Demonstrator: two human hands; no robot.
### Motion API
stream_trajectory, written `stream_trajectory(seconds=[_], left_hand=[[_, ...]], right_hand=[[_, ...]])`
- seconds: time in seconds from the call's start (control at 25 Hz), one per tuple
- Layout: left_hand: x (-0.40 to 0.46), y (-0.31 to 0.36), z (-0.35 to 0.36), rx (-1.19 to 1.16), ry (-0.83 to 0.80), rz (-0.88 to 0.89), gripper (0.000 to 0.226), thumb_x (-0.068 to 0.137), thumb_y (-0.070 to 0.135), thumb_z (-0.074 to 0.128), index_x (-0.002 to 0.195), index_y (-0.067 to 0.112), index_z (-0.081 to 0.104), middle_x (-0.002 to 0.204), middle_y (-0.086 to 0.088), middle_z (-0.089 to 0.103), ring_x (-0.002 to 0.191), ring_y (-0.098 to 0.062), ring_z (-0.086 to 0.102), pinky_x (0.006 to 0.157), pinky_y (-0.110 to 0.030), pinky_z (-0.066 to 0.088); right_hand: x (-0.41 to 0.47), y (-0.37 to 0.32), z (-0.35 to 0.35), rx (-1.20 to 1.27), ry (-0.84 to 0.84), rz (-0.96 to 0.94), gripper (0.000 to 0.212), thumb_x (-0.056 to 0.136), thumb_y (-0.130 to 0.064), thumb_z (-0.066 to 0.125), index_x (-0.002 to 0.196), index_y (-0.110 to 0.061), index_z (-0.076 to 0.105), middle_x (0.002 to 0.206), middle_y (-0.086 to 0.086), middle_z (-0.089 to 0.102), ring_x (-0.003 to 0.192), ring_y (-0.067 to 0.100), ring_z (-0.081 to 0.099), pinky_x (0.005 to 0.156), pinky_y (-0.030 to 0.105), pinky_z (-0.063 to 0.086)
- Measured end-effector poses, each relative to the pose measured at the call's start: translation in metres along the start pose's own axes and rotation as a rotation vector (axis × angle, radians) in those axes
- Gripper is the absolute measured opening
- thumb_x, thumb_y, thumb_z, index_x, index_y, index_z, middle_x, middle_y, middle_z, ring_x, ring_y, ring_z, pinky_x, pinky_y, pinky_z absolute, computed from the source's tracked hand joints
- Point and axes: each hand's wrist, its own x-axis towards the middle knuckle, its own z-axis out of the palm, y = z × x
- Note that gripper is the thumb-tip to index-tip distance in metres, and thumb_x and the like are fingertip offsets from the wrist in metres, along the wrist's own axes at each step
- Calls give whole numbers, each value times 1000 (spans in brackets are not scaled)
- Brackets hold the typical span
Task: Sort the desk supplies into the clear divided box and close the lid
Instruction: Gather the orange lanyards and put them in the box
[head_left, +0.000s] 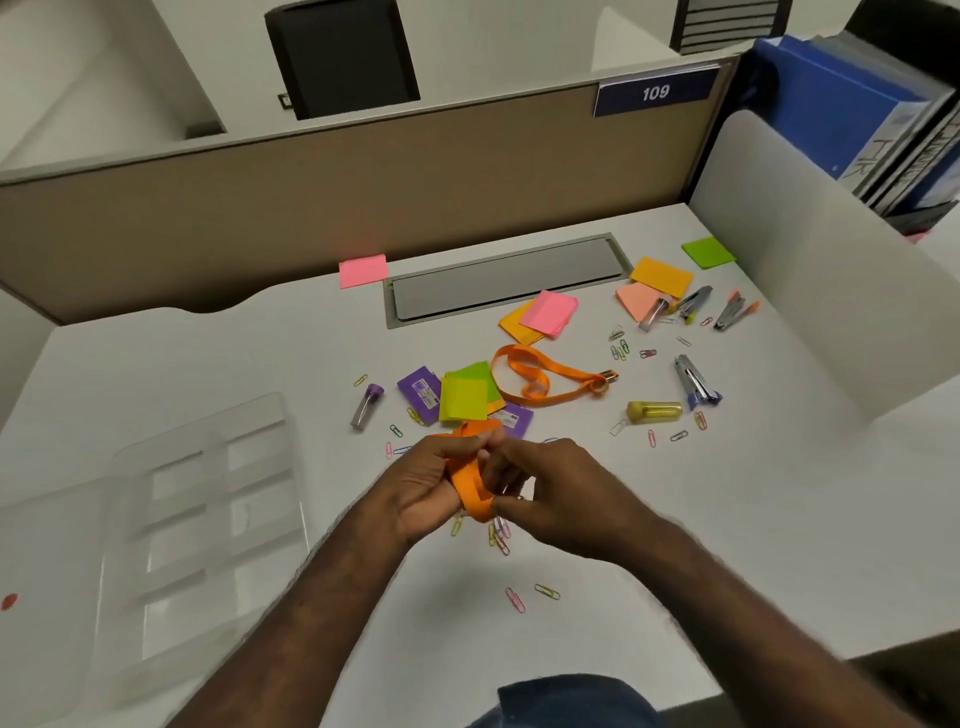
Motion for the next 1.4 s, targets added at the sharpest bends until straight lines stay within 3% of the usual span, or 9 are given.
stream_trajectory(seconds=[0.16, 0.28, 0.44, 0.64, 0.72, 0.84, 1.04, 1.16, 1.4], left_hand=[[9, 9, -5, -133, 88, 51, 30, 85, 6, 67, 113, -3, 71, 84, -14, 71, 70, -19, 66, 69, -33, 62], [11, 16, -9, -221, 53, 104, 40, 92, 8, 60, 131, -1, 62, 83, -7, 65, 68, -16, 61, 63, -30, 56], [11, 14, -17, -185, 58, 130, 42, 95, 18, 62, 134, 2, 65, 82, -4, 62, 69, -15, 58, 67, -33, 54], [10, -1, -17, -167, 123, 134, 40, 96, 21, 64, 132, 3, 66, 80, -5, 63, 67, -17, 58, 68, -36, 55], [6, -6, -16, -142, 138, 132, 39, 97, 22, 63, 132, 4, 67, 81, -5, 64, 68, -17, 60, 69, -36, 56], [2, -11, -16, -127, 166, 143, 39, 96, 23, 64, 131, 6, 67, 82, -6, 65, 68, -17, 62, 69, -37, 57], [-6, -18, -17, -143, 189, 155, 33, 96, 24, 63, 122, 8, 74, 87, -8, 70, 71, -18, 66, 71, -37, 60], [-10, -21, -16, -117, 205, 169, 27, 100, 23, 59, 115, 10, 77, 103, -12, 76, 85, -25, 74, 75, -38, 62], [-13, -22, -11, 56, 209, 207, 32, 104, 28, 54, 127, 12, 69, 126, -13, 73, 110, -31, 74, 81, -42, 63]], right_hand=[[26, 35, -24, 134, -109, 12, 22, 92, -21, 71, 103, -39, 66, 102, -21, 70, 99, -4, 65, 74, 17, 58], [53, 73, -35, 92, 7, 59, 27, 91, -20, 73, 113, -36, 66, 110, -19, 69, 102, 0, 65, 78, 21, 57], [103, 123, -39, -214, 193, 188, 66, 83, -38, 83, 140, -19, 56, 134, 7, 63, 118, 26, 59, 96, 39, 49], [147, 154, -38, -493, 18, 228, 96, 81, -55, 79, 151, -7, 36, 145, 20, 49, 128, 39, 49, 103, 49, 46], [152, 158, -31, -544, -12, 222, 92, 84, -57, 74, 151, -7, 35, 142, 20, 50, 125, 39, 51, 101, 48, 48], [150, 165, -15, -597, 49, 216, 69, 90, -53, 68, 139, -9, 50, 130, 17, 56, 115, 34, 56, 94, 46, 52], [140, 166, -7, -447, 154, 260, 27, 101, -27, 57, 116, -10, 71, 107, 14, 65, 98, 30, 63, 83, 40, 54], [127, 154, -15, -340, 238, 302, 24, 100, -27, 62, 108, -7, 74, 100, 13, 67, 88, 28, 64, 77, 36, 51], [85, 71, -44, -7, 312, 233, 26, 93, -39, 72, 100, -15, 72, 91, 1, 70, 82, 19, 64, 75, 34, 49]])
